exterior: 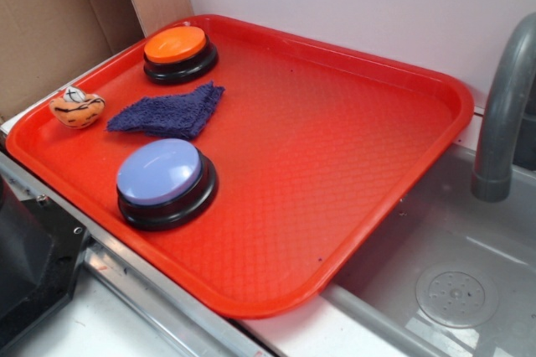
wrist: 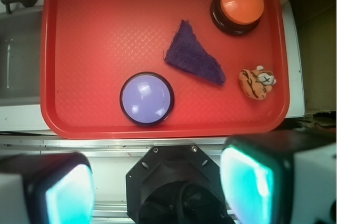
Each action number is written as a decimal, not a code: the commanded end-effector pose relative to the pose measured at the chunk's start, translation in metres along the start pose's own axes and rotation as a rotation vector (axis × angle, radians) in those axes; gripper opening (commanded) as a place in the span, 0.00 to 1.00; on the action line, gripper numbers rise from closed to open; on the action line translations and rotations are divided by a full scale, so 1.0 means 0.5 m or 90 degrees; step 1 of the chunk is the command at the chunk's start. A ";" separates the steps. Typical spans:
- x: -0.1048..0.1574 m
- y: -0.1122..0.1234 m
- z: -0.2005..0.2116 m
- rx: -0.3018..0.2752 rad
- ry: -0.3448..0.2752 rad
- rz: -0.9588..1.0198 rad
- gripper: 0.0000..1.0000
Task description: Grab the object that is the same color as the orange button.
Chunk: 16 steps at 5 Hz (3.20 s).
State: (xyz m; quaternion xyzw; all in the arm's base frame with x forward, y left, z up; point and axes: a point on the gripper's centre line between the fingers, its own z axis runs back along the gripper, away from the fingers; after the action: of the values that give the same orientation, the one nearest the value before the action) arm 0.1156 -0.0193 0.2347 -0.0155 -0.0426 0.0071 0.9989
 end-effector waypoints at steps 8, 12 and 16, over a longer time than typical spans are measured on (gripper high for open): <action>0.048 0.311 -0.259 0.063 -0.133 0.596 1.00; 0.063 0.369 -0.381 0.130 -0.125 0.727 1.00; 0.060 0.379 -0.417 0.080 -0.106 0.765 0.00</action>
State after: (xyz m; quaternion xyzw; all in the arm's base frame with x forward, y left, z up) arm 0.1690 0.1609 0.0198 0.0211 -0.0962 0.5754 0.8119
